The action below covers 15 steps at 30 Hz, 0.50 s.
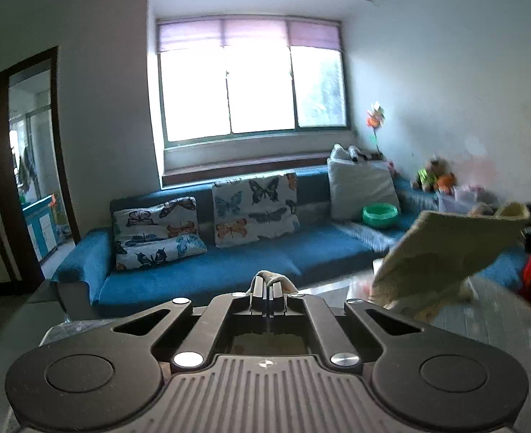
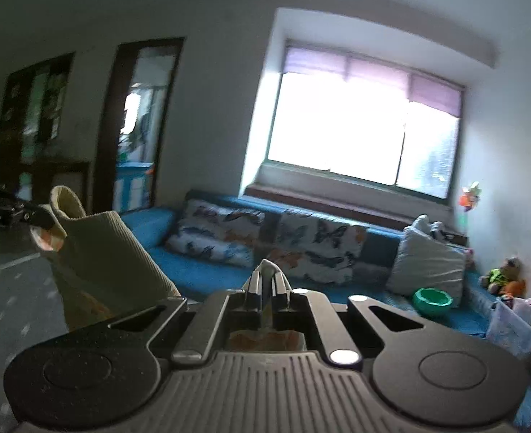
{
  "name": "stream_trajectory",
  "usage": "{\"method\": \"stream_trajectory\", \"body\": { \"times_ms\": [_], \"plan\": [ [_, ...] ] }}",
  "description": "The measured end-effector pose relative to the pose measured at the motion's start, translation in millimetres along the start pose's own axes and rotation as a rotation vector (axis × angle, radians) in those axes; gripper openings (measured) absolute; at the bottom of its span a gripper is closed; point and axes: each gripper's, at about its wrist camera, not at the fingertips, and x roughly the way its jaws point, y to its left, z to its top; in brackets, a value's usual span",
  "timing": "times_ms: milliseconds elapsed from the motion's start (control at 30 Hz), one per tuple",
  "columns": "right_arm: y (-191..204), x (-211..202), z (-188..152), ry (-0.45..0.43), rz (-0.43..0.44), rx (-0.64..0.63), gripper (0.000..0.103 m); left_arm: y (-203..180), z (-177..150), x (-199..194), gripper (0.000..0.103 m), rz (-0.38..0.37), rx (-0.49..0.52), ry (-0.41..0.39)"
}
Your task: Fold clothes
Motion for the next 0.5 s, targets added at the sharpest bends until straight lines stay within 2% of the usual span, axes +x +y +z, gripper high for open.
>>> {"method": "stream_trajectory", "body": {
  "times_ms": [167, 367, 500],
  "plan": [
    [23, -33, -41, 0.106, 0.104, -0.066, 0.004, -14, -54, -31, 0.001, -0.053, 0.028, 0.090],
    [50, -63, -91, 0.306, 0.222, -0.104, 0.004, -29, -126, -56, 0.001, -0.152, -0.002, 0.291],
    [62, -86, -126, 0.447, 0.285, -0.122, 0.005, -37, -163, -70, 0.002, -0.229, -0.039, 0.406]
  ]
}}
